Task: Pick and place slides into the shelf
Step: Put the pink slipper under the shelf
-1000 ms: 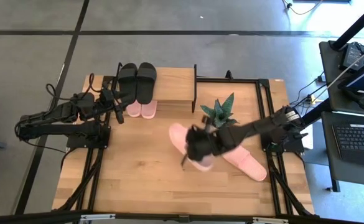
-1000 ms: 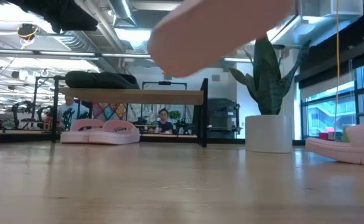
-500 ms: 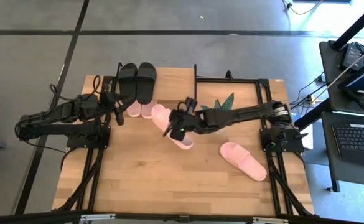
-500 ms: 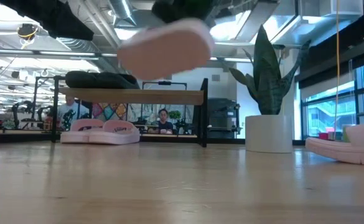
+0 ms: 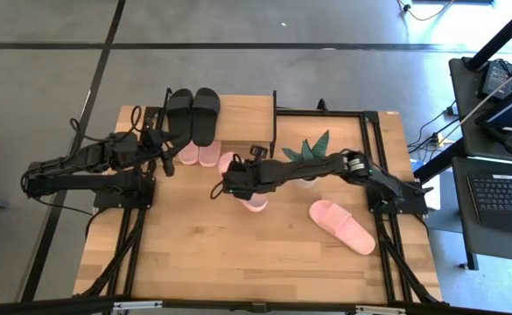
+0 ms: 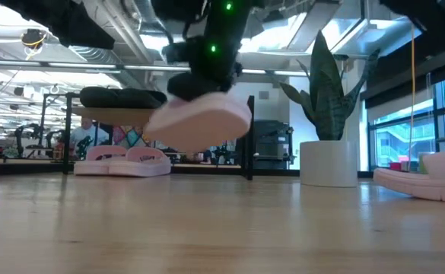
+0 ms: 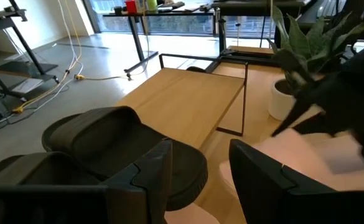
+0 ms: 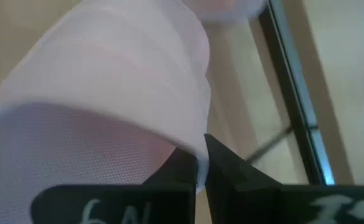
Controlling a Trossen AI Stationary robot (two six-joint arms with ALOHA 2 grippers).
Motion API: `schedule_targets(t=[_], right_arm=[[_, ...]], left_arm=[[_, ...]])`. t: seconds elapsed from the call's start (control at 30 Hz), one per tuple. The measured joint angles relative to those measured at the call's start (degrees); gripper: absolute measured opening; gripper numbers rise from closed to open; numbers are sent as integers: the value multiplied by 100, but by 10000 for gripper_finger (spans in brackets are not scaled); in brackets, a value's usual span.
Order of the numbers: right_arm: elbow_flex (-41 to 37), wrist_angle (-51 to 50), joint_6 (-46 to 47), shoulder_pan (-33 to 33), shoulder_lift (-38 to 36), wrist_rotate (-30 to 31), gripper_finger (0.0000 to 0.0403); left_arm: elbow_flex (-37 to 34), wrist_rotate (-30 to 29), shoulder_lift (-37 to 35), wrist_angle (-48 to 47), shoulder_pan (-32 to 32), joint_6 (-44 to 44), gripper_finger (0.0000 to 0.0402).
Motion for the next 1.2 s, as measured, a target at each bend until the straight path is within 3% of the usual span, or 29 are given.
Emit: schedule_targets(t=[0.23, 0.87, 1.2], right_arm=[[537, -413, 588, -172, 443, -2, 13], [542, -451, 1604, -368, 850, -110, 13], [542, -285, 1600, -497, 853, -109, 29]], left_arm=[[0, 2, 1, -2, 0, -102, 151], [0, 2, -2, 0, 0, -93, 151], [0, 4, 0, -7, 0, -89, 151]])
